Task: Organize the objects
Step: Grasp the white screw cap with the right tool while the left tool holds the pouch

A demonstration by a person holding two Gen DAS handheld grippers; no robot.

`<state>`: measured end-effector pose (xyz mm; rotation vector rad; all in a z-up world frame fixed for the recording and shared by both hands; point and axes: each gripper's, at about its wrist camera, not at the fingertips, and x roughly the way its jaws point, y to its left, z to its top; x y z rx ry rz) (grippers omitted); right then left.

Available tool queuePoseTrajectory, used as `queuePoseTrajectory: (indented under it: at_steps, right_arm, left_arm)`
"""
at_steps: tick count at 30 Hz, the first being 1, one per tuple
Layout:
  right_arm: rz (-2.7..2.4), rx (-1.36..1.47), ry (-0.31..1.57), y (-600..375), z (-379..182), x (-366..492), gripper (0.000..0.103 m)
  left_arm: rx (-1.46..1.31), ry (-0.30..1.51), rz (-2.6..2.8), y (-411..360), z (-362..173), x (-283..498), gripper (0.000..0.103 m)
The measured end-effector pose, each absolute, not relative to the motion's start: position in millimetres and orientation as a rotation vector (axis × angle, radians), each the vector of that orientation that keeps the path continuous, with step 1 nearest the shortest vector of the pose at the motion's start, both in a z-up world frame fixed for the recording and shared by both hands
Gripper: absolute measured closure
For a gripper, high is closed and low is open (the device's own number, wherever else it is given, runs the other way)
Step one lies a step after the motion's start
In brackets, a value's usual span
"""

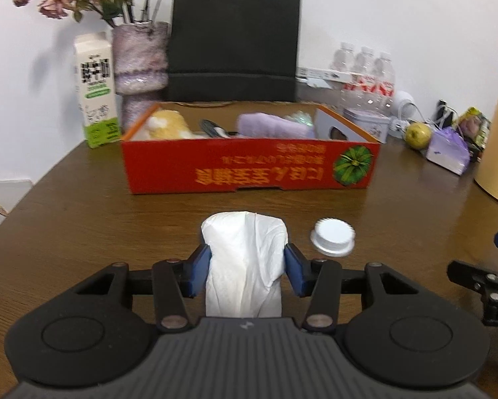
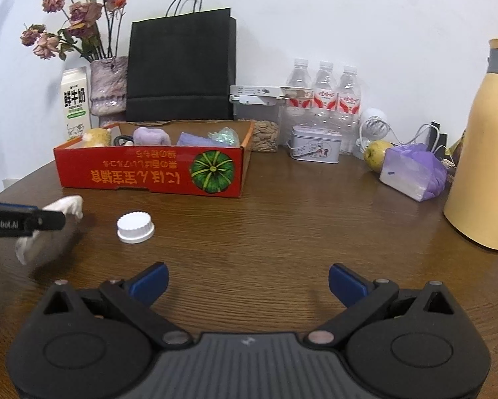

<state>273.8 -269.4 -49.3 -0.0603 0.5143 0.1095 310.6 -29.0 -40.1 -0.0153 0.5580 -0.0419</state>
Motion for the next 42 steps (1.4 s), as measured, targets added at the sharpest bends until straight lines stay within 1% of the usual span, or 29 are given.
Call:
queuePoseTrajectory:
  at_steps: [16,22,24,34,37,38,39,40,41,42]
  right_arm:
    - [0.225,-0.08,0.594,-212.0,-56.1,303.6,0.001]
    - [0.23,-0.065,0.621,-202.0,-57.9,317.3,0.004]
    - [0.231,-0.053,0.629,-200.8,-58.5,322.0,0.007]
    - [0.246,-0.026,0.669,-175.9,-62.7,358.0,0.014]
    - [0.249,-0.052,0.667,-162.7,-63.1,364.7,0.024]
    - [0.25,-0.061,0.664,-159.4,-62.9,365.5,0.031]
    - [0.254,-0.066,0.66,-157.3,-62.5,365.4,0.041]
    - [0.261,-0.069,0.653,-155.5,-62.0,364.6,0.048]
    - [0.268,-0.072,0.647,-154.7,-61.5,363.7,0.065]
    - [0.273,-0.071,0.64,-154.4,-60.8,362.9,0.064]
  left_arm:
    - [-0.022,0.517,0.02,16.8,-33.7,307.2,0.054]
    - [-0.025,0.5,0.029,24.0,-31.2,304.4,0.054]
    - [-0.029,0.497,0.035,25.9,-30.7,303.5,0.054]
    - [-0.034,0.482,0.045,27.9,-27.7,301.0,0.054]
    - [-0.038,0.481,0.047,28.5,-27.7,300.7,0.054]
    - [-0.04,0.481,0.046,28.6,-27.7,300.6,0.054]
    - [-0.041,0.481,0.045,28.5,-27.9,300.6,0.054]
    - [-0.04,0.482,0.045,28.7,-27.9,300.6,0.054]
    - [-0.039,0.482,0.045,28.5,-28.0,300.7,0.054]
    - [-0.039,0.482,0.046,28.7,-27.9,300.7,0.054]
